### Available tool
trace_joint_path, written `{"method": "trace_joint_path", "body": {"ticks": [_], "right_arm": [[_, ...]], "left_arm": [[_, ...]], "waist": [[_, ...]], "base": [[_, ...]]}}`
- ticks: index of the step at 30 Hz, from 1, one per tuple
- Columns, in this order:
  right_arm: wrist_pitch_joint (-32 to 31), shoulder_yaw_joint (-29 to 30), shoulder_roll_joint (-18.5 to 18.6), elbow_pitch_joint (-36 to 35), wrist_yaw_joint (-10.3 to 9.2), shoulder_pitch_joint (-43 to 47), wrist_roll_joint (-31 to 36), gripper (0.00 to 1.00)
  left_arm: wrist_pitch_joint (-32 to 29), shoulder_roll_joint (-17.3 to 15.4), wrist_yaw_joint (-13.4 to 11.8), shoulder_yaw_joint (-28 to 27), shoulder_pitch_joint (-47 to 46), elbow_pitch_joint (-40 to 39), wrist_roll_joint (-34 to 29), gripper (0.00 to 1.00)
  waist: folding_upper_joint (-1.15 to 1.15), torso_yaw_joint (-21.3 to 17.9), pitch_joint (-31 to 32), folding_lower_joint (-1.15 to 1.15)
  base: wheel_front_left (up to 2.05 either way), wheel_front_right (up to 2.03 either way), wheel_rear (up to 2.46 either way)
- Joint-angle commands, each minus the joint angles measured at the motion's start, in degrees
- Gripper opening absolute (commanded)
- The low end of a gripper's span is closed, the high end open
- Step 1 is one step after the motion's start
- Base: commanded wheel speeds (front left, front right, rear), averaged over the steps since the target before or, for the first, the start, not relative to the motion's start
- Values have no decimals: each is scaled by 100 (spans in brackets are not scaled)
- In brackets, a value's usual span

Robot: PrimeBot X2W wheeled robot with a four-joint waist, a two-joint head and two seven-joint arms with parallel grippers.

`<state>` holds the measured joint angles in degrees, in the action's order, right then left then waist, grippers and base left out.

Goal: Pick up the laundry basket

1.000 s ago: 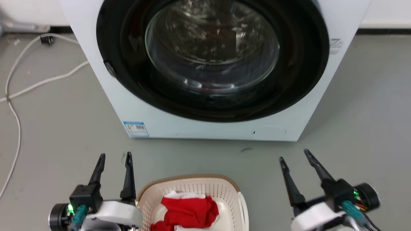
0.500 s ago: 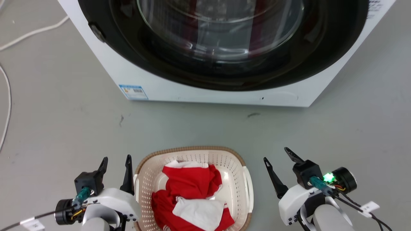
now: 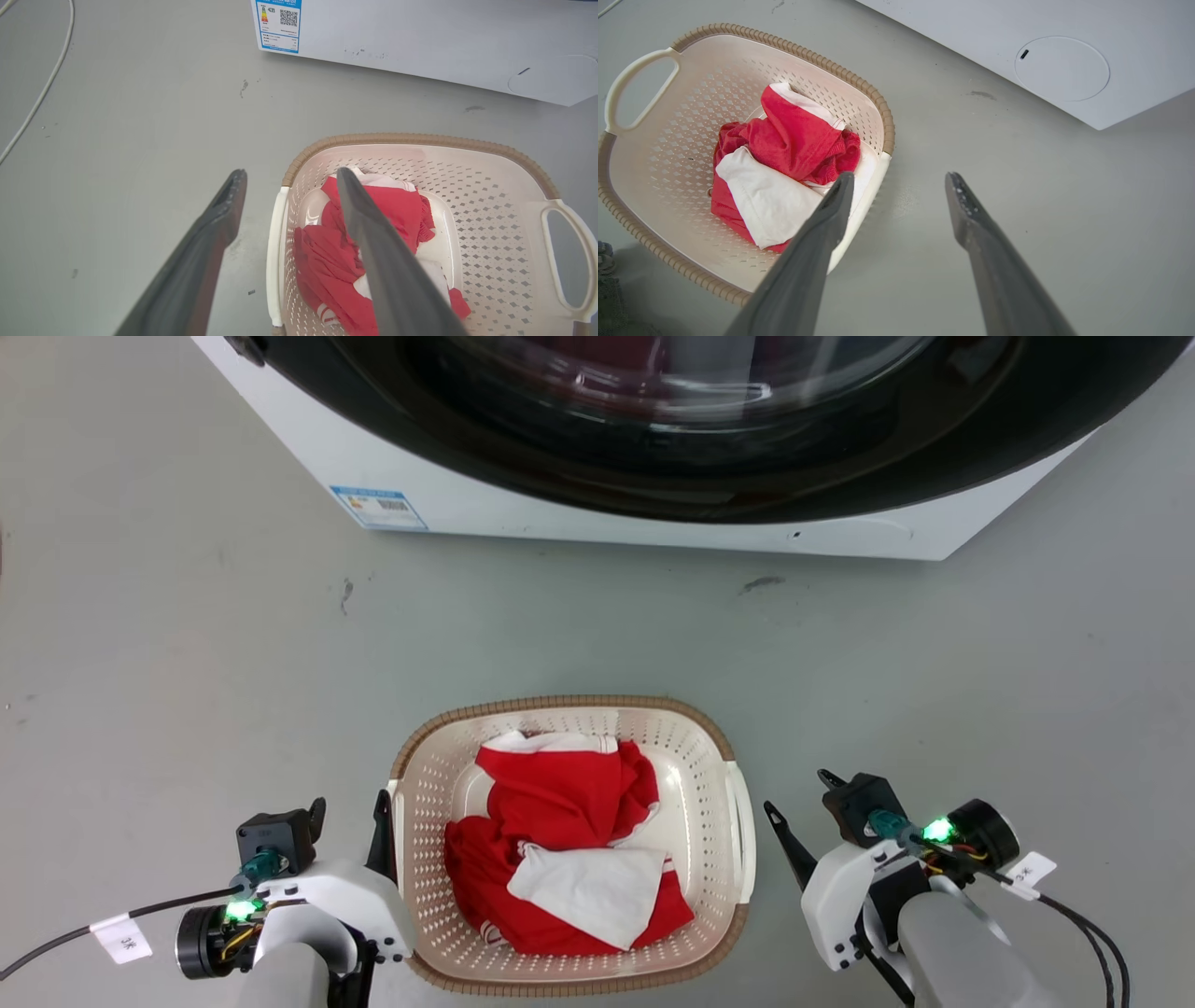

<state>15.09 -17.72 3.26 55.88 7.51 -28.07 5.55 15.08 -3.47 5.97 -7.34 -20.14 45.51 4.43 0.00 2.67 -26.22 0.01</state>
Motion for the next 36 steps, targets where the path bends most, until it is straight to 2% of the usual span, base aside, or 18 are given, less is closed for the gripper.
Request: {"method": "trace_joint_path", "body": {"ticks": [1,10,36], "right_arm": [[12,-33,-5,79,-4,-129,-84,100],[13,-367,-28,506,-4,-522,-315,100],[-22,-983,-34,1439,-4,-1322,-929,100]], "left_arm": [[14,-12,-31,-18,-110,85,1,100],[14,11,-58,-54,-423,736,52,100],[14,41,-94,-75,-1261,1693,183,100]], "waist": [[0,59,-123,-1],[0,174,-549,-1],[0,257,-1771,-1]], "base": [[0,0,0],[0,0,0],[0,0,0]]}}
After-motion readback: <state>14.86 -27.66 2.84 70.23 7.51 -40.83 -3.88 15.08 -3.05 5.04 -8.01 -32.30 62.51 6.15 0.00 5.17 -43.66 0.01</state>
